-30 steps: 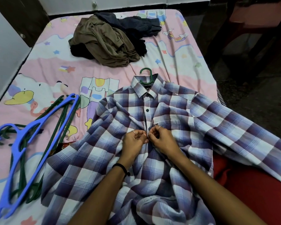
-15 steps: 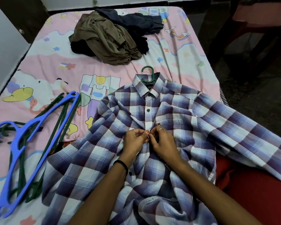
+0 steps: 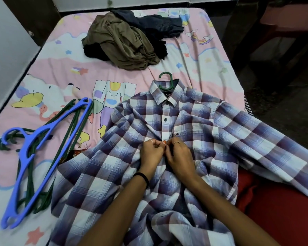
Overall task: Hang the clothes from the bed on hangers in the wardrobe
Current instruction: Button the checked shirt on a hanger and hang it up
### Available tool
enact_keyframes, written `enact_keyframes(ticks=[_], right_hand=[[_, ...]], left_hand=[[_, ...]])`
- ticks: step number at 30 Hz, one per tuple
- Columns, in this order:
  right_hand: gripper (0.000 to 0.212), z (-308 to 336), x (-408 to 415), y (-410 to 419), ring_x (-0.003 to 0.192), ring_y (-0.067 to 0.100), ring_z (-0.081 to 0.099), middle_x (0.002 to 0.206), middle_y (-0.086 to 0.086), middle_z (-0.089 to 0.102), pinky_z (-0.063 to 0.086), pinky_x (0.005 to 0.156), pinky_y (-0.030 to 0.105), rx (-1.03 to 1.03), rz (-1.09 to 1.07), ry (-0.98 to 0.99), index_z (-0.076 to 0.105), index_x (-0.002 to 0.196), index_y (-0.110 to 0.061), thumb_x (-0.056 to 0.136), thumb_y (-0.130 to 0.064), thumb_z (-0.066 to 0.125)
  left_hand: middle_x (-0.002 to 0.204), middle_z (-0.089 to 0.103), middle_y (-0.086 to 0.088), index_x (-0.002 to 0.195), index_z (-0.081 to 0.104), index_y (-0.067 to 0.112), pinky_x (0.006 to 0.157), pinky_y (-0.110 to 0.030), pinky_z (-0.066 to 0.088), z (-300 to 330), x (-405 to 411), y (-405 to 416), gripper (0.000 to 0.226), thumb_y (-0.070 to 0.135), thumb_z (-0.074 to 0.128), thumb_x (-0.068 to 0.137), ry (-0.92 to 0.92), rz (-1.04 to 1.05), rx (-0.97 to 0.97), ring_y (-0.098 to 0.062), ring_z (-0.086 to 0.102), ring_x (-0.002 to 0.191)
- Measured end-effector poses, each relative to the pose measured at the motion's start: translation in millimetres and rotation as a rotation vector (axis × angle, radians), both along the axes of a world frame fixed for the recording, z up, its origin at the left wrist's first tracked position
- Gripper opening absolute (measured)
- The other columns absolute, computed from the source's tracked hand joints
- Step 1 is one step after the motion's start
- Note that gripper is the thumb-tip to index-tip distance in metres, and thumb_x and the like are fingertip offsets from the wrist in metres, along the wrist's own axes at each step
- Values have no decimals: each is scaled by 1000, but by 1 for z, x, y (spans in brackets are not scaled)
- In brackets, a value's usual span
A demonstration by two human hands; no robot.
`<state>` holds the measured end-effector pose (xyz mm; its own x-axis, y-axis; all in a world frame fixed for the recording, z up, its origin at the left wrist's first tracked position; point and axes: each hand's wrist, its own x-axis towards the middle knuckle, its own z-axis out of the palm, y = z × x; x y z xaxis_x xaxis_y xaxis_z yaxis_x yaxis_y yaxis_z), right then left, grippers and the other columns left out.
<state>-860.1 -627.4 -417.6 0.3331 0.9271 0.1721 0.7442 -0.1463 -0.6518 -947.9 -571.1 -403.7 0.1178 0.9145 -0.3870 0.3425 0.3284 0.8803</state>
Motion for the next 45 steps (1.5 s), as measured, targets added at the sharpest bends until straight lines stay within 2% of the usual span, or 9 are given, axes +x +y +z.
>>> enact_keyframes(ticks=[5,9,18,23,31,35,37,41,45], right_hand=[[5,2,-1,-2,81,18,52,91,5,58,39,72,27,29,1,20,54,93,-9,95,-14,53],[6,8,1,-1,79,14,50,89,1,57,41,72,26,55,18,136,53,91,-9,95,-14,53],[10,28,6,7,60,12,52,71,-1,60,42,55,26,82,-88,878,58,85,-22,93,-16,57],[11,34,10,10,57,13,51,68,3,57,45,56,23,18,-117,1201,56,85,-11,95,-6,55],[15,56,21,5,65,19,54,70,6,58,49,66,37,56,-140,867,53,80,-18,93,-15,59],[6,81,20,-5,74,11,63,79,-7,66,51,73,28,-76,88,442,60,88,-21,90,-15,62],[5,83,17,-12,85,19,63,89,0,68,50,79,33,-154,174,157,61,93,-16,88,-15,62],[29,76,17,-21,103,30,57,118,3,53,48,81,39,-257,45,-97,51,117,-17,90,-25,59],[46,59,23,-10,104,32,58,123,3,45,47,74,40,-331,-67,-231,39,125,-17,91,-44,54]], left_hand=[[73,72,-7,65,67,15,78,-37,57,6,3,-2,17,11,65,82,39,35,-58,-25,68,74],[50,59,5,70,62,10,48,-14,45,19,5,-5,23,3,57,92,-203,114,-184,-2,52,45],[56,55,4,77,59,7,49,-9,40,31,2,2,24,0,47,97,-519,57,-296,-1,45,48],[55,56,6,80,59,8,50,-10,39,33,-1,6,23,1,46,98,-534,-5,-325,0,45,48],[64,56,4,86,58,11,46,-13,39,39,-2,21,8,11,58,94,-366,-61,-68,-3,48,50],[64,52,0,82,55,13,43,-14,40,47,9,31,14,9,56,95,-289,-92,83,-2,47,45],[62,52,2,78,52,15,40,-14,39,54,15,39,19,9,54,96,-247,-112,150,0,47,42],[59,50,2,76,52,15,37,-14,34,61,26,61,22,9,52,97,-160,-153,204,0,45,39],[60,50,-2,81,53,9,36,-14,33,50,34,71,16,7,52,97,-80,-180,185,1,43,34]])
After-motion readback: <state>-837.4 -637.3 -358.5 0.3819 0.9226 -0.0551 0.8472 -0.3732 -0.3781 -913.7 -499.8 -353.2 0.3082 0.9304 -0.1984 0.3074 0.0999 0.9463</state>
